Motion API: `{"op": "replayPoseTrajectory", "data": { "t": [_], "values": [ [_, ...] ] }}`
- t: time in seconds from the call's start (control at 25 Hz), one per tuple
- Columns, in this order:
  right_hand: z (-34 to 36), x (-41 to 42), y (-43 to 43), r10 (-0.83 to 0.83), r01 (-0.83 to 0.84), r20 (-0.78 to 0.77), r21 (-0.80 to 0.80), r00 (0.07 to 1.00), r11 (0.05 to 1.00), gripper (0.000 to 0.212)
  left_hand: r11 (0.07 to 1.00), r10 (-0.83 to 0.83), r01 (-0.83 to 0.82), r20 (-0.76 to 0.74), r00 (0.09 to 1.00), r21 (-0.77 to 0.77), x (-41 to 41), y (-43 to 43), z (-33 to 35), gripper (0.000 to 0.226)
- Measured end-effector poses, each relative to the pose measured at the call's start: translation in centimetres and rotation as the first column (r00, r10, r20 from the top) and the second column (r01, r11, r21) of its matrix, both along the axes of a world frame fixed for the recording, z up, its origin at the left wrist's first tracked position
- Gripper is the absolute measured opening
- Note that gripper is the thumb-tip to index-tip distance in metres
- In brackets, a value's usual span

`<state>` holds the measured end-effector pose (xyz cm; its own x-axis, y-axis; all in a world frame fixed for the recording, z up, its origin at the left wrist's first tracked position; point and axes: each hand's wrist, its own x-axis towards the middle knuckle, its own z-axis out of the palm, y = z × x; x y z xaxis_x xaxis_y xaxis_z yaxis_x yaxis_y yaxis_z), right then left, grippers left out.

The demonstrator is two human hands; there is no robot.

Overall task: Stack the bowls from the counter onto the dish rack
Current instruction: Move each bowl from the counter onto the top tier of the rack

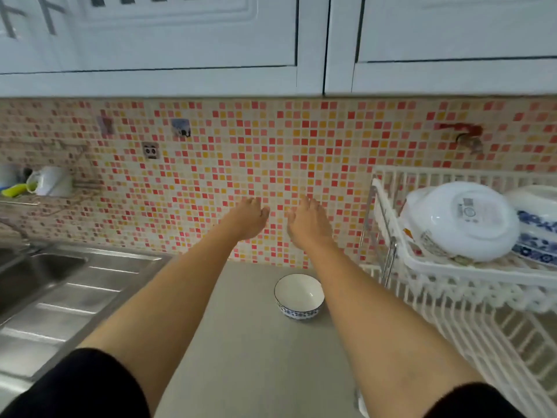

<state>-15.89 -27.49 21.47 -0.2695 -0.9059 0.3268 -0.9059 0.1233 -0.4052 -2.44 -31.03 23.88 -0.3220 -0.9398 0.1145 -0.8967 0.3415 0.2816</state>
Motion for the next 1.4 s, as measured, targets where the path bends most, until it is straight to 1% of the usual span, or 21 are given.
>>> {"op": "replayPoseTrajectory", "data": {
  "t": [0.08,0.2,0.28,0.4,0.48,0.56,0.64,0.68,0.76,0.8,0.84,0.92,0.96,1.0,1.12,1.16,1.28,1.32,1.4],
  "values": [
    [-4.1,-0.5,-0.7,-0.065,0.064,0.019,0.051,0.998,0.997,0.058,0.996,-0.046,0.044,0.022,0.999,0.077,-0.1,-1.2,-3.3,0.052],
    [-10.3,-2.2,-1.5,-0.168,0.151,0.067,0.203,0.984,0.967,0.060,0.980,-0.057,0.051,0.023,0.998,0.192,-0.6,-3.0,-9.4,0.056],
    [-13.9,-3.3,-2.0,-0.245,0.200,0.114,0.310,0.963,0.930,0.063,0.969,-0.032,0.021,0.040,0.999,0.246,-1.2,-4.4,-14.1,0.056],
    [-18.8,-4.5,-3.0,-0.363,0.276,0.179,0.382,0.914,0.882,0.068,0.937,0.029,-0.034,0.021,0.999,0.347,-2.2,-5.5,-20.4,0.054],
    [-21.8,-5.3,-3.8,-0.409,0.314,0.181,0.395,0.895,0.863,0.064,0.899,0.070,-0.065,0.004,0.998,0.433,-3.1,-5.6,-24.2,0.055],
    [-24.3,-5.6,-4.4,-0.426,0.311,0.225,0.413,0.876,0.856,0.059,0.860,0.124,-0.088,-0.039,0.991,0.502,-4.0,-5.7,-26.8,0.054],
    [-26.2,-5.5,-4.9,-0.452,0.284,0.338,0.444,0.825,0.850,0.051,0.823,0.180,-0.092,-0.105,0.978,0.560,-4.9,-5.7,-28.1,0.048],
    [-26.9,-5.4,-5.2,-0.481,0.268,0.412,0.475,0.774,0.838,0.045,0.816,0.215,-0.095,-0.147,0.966,0.571,-5.3,-5.7,-28.4,0.044],
    [-27.8,-5.5,-5.6,-0.503,0.216,0.548,0.504,0.669,0.836,0.035,0.814,0.261,-0.103,-0.201,0.944,0.571,-6.0,-5.7,-28.5,0.040],
    [-27.6,-5.4,-5.5,-0.507,0.201,0.583,0.508,0.635,0.837,0.034,0.800,0.301,-0.116,-0.226,0.927,0.589,-5.9,-5.6,-28.3,0.039],
    [-27.4,-5.2,-5.5,-0.507,0.199,0.595,0.506,0.624,0.839,0.036,0.776,0.342,-0.128,-0.240,0.909,0.618,-5.8,-5.7,-28.1,0.039],
    [-27.0,-5.0,-5.6,-0.479,0.222,0.574,0.461,0.664,0.859,0.043,0.761,0.344,-0.121,-0.239,0.908,0.638,-5.5,-6.0,-27.6,0.040],
    [-25.8,-4.5,-5.1,-0.455,0.223,0.551,0.437,0.700,0.871,0.046,0.751,0.366,-0.119,-0.259,0.894,0.649,-5.2,-6.0,-26.8,0.041],
    [-24.4,-4.2,-4.7,-0.426,0.211,0.550,0.411,0.718,0.887,0.047,0.742,0.399,-0.106,-0.309,0.863,0.662,-4.7,-6.0,-25.4,0.041],
    [-20.4,-3.2,-3.9,-0.293,0.083,0.632,0.340,0.717,0.937,0.049,0.783,0.436,-0.119,-0.402,0.805,0.611,-3.2,-6.1,-21.4,0.043],
    [-18.9,-2.6,-3.4,-0.233,0.038,0.635,0.305,0.736,0.952,0.053,0.800,0.428,-0.106,-0.438,0.791,0.591,-2.2,-5.8,-19.2,0.044],
    [-14.8,-1.0,-1.4,-0.047,-0.062,0.633,0.149,0.773,0.987,0.060,0.870,0.329,-0.034,-0.527,0.784,0.492,0.3,-4.3,-13.4,0.045],
    [-13.4,-0.6,-0.8,-0.009,-0.075,0.627,0.107,0.779,0.991,0.061,0.883,0.305,-0.011,-0.556,0.773,0.469,1.1,-4.0,-11.8,0.045],
    [-9.5,-0.1,0.5,0.053,-0.088,0.593,0.030,0.804,0.996,0.056,0.928,0.218,0.017,-0.579,0.785,0.373,2.6,-2.6,-8.6,0.043]
  ]
}}
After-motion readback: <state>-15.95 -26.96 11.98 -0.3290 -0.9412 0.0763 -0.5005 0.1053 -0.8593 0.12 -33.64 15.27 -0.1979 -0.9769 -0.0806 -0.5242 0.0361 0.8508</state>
